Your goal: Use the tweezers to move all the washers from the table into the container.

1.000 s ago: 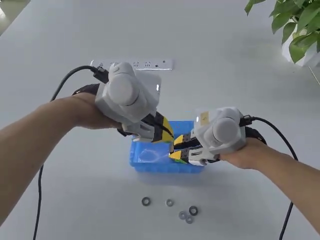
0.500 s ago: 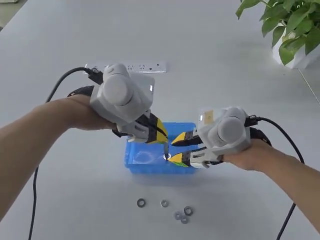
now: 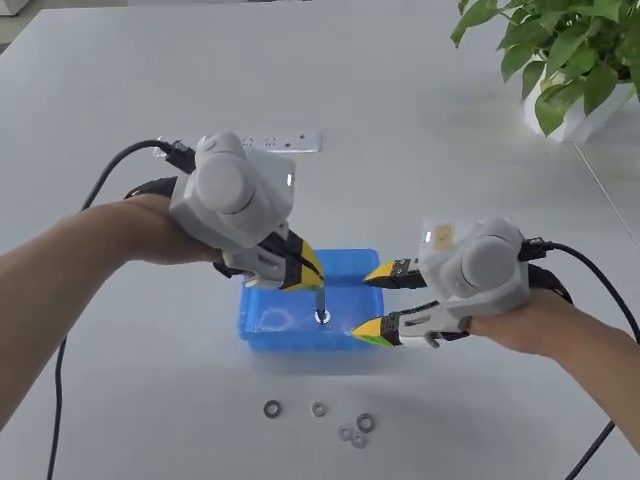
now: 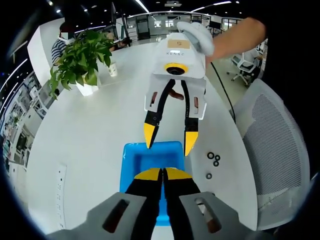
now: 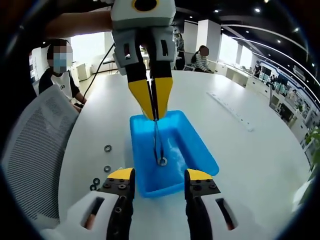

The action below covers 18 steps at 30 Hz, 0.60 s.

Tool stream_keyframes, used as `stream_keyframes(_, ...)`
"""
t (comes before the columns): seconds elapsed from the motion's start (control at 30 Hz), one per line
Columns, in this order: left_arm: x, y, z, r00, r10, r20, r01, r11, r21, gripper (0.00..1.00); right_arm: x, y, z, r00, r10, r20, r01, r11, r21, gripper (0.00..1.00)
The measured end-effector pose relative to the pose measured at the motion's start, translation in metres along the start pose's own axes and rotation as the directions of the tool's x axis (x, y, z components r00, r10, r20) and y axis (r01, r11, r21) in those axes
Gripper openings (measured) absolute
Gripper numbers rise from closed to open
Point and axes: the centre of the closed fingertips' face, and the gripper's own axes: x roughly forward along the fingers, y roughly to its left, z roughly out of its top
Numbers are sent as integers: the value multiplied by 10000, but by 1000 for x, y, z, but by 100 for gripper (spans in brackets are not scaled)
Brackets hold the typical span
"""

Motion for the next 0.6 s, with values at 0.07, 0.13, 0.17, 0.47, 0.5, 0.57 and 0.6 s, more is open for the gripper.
stream_keyframes(0.07, 0, 0, 0, 10000, 6, -3, -6, 10000, -1, 5, -3, 1, -1, 10000, -38, 1, 38, 10000, 78, 43)
stream_keyframes(0.13, 0, -1, 0, 10000, 2, -13, -2, 10000, -4, 5, -8, 2, -2, 9999, -154, -16, 154, 9997, 167, 47)
stream_keyframes(0.17, 0, -1, 0, 10000, 6, -19, -6, 10000, -5, 5, -11, 3, -3, 9998, -211, 10, 211, 9993, 308, 48)
stream_keyframes(0.47, -1, -2, 1, 10000, 32, -8, -32, 10000, -29, 5, -36, 12, -6, 9981, -617, 88, 605, 9930, 1016, 67)
stream_keyframes(0.5, -2, -1, 2, 10000, 53, 4, -53, 10000, -15, 5, -39, 13, -6, 9977, -661, 112, 646, 9924, 1050, 69)
stream_keyframes(0.57, -3, -1, 3, 10000, 70, 26, -70, 10000, -36, 5, -43, 14, -6, 9971, -734, 199, 704, 9901, 1215, 73)
stream_keyframes(0.6, -4, -1, 3, 10000, 75, 22, -75, 10000, -22, 5, -45, 15, -7, 9967, -780, 225, 746, 9892, 1261, 76)
